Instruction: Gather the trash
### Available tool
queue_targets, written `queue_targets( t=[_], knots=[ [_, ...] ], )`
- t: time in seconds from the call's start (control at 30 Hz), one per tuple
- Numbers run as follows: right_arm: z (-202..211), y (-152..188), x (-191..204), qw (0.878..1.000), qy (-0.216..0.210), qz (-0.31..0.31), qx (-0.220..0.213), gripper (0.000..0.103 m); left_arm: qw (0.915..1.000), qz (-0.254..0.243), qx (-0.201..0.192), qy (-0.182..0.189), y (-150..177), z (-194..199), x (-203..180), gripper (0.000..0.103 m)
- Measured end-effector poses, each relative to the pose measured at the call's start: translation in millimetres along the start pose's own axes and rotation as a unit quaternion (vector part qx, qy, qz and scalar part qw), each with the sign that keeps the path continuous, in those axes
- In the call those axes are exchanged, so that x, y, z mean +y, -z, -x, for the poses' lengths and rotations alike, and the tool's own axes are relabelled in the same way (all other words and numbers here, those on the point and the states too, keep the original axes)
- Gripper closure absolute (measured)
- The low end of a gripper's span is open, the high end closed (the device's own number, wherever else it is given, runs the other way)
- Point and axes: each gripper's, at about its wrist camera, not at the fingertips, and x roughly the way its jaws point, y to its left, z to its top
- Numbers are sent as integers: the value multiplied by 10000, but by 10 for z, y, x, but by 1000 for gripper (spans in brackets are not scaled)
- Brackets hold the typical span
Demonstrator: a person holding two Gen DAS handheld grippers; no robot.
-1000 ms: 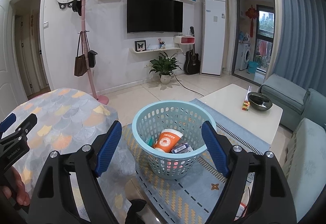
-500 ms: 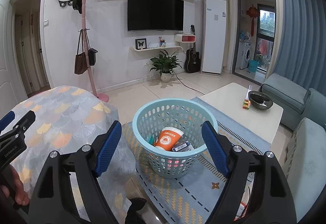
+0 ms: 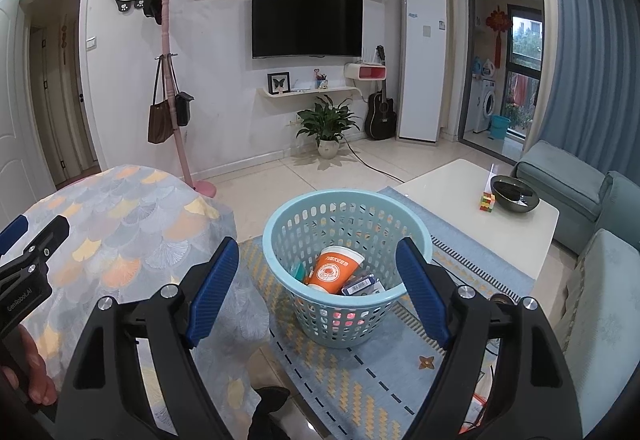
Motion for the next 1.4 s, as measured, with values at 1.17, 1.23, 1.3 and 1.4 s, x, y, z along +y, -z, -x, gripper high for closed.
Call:
queue_targets(
  t=[1.17,1.23,1.3,1.4],
  knots=[
    [-12,-75,150,9998,-27,206,-44,26,9998,-148,-16,-117,-21,45,-58,8],
    [-24,-69,150,9998,-29,198,-27,26,10000,-64,66,-1,-29,23,-19,8],
    [-33,-72,151,9998,-37,192,-2,26,10000,5,79,0,-30,16,7,8],
    [-28,-78,160,9998,-39,199,-14,26,10000,42,67,20,-37,17,20,8]
  ],
)
